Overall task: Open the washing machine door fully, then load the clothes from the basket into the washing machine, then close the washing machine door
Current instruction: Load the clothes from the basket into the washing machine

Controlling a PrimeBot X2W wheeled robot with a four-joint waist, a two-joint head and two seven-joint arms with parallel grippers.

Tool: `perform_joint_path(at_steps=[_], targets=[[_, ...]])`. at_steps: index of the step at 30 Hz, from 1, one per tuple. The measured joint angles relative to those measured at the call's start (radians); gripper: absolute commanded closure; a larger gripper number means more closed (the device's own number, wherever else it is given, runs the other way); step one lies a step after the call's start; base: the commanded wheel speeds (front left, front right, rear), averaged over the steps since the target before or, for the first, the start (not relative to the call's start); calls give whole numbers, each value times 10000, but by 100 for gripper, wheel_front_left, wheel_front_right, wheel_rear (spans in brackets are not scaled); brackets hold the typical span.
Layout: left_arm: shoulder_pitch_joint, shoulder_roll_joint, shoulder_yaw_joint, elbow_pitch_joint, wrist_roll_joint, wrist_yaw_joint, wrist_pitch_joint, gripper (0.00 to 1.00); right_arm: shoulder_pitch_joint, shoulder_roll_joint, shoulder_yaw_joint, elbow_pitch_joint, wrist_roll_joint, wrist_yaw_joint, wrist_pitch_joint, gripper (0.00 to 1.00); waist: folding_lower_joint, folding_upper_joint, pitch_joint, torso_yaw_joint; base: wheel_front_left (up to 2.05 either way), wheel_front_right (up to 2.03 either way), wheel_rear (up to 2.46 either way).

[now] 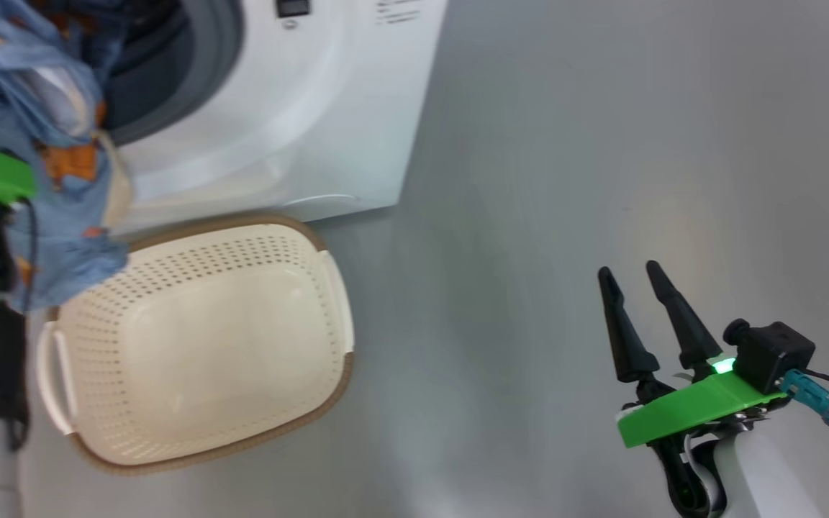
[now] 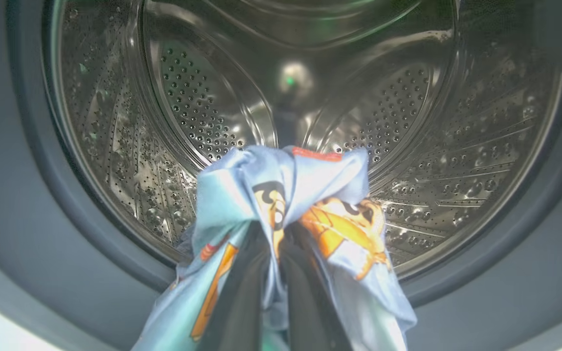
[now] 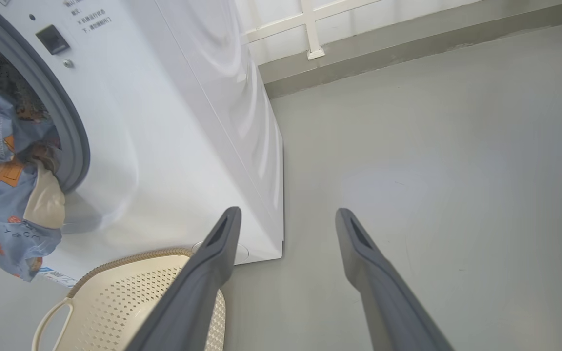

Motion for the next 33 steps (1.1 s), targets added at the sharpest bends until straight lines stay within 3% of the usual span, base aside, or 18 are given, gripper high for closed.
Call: perform_joint_path(at_steps=[6,12,27,28,29,30,31,33], targets=[[-1139,679,-207,1492,48,0,0,100,-61,198,182,-31,10,0,0,0,0,0,329,-534,0,0,0],[-1893,1156,-694,2056,151,0,0,100,-99,253,253,-58,25,0,0,0,0,0,630,-1007,0,0,0],[-2542,1386,466,-1492,1106,0,-4,100,-513,349,428,-251,178,0,0,0,0,0,1313,-1338,0,0,0],[-2526,1377,516,-1482,1106,0,-4,89,-532,351,445,-257,198,0,0,0,0,0,1330,-1339,0,0,0],[-2478,1371,506,-1409,1106,0,-4,60,-547,351,453,-257,198,0,0,0,0,0,1339,-1335,0,0,0],[-2429,1361,470,-1267,1106,0,-4,11,-563,351,458,-257,198,0,0,0,0,0,1340,-1329,0,0,0],[-2360,1358,397,-1151,1106,0,-4,0,-579,351,462,-257,198,0,0,0,0,0,1340,-1320,0,0,0],[-2261,1331,290,-903,1072,0,-2,0,-599,353,487,-255,199,0,0,0,0,0,1337,-1302,0,0,0]])
